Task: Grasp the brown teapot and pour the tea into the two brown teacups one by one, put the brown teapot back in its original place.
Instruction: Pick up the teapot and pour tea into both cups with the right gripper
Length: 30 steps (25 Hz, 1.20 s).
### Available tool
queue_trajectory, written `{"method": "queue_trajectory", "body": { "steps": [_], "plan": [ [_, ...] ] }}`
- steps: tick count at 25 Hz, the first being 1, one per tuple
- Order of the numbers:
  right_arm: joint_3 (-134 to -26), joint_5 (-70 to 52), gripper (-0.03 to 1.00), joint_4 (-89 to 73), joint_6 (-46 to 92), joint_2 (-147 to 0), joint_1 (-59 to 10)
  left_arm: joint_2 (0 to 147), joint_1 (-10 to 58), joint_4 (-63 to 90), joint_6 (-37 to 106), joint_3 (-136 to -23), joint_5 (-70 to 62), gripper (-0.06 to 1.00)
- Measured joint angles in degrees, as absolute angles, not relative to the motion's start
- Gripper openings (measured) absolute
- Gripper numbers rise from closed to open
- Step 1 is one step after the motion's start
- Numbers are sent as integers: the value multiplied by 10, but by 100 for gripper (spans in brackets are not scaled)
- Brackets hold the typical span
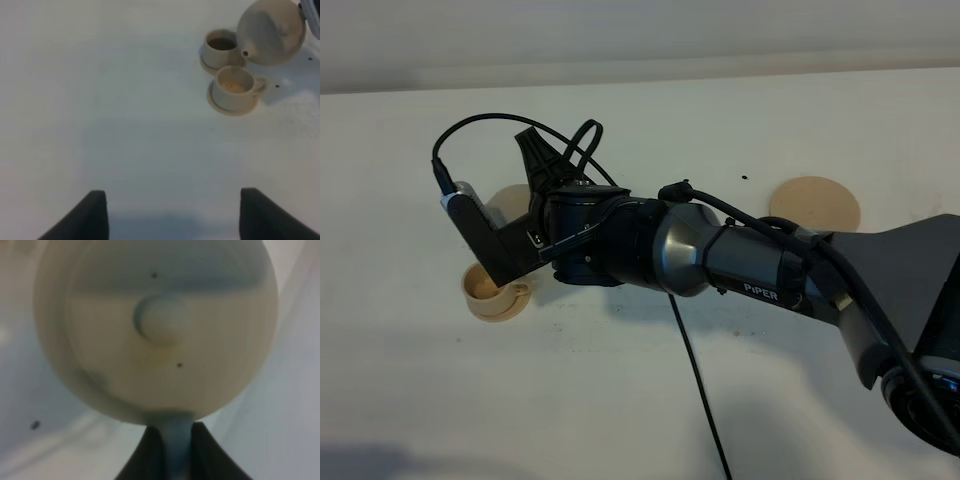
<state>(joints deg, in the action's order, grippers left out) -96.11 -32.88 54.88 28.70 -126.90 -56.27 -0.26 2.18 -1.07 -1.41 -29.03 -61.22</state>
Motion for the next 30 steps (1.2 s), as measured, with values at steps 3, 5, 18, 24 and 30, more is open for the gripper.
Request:
{"method": "queue_trajectory", "body": {
  "steps": [3,5,18,24,30],
  "plan": [
    [-958,-315,9,579,287,-1269,-563,-3,22,-11,-14,-290,-612,53],
    [-947,-299,9,609,287,-1269,-563,-3,22,-11,-14,-290,-612,53],
    [-916,-269,9,718,256,-1269,-563,-3,22,-11,-14,-290,-612,53],
    [-916,-271,9,745,247,-1272,-563,-3,22,-11,-14,-290,-612,53],
    [-916,-275,9,782,215,-1279,-563,-3,22,-11,-14,-290,-612,53]
  ]
}}
